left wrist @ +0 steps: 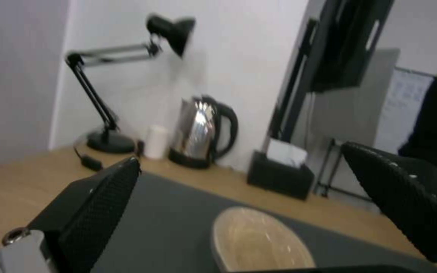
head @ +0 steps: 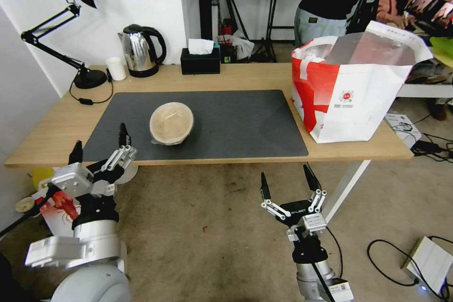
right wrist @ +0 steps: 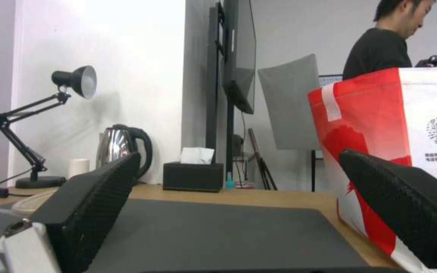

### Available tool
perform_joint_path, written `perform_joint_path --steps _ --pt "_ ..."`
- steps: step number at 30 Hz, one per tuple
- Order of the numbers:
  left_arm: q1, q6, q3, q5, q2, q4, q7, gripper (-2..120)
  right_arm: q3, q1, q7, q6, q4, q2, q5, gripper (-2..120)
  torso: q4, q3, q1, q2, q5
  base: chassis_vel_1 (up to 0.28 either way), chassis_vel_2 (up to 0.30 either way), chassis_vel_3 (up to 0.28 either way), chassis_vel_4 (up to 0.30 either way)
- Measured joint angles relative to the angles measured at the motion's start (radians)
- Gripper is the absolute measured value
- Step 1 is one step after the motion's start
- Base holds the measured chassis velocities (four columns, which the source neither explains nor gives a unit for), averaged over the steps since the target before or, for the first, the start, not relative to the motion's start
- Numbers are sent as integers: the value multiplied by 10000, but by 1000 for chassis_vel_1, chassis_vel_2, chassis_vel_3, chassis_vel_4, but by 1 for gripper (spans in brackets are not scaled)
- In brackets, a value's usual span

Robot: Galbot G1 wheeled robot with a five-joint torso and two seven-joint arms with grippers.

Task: Pick up the trash from the table and place it into the takeout bag.

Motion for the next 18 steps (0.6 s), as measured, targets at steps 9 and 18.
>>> perform_joint_path --steps 9,18 --pt "-104 337 -91 -613 333 -3 -46 100 0 0 0 0 0 0 0 100 1 0 0 0 0 0 0 0 0" --pt "-469 871 -296 -2480 582 58 -312 100 0 0 0 0 0 0 -1 100 0 0 1 0 1 0 0 0 0"
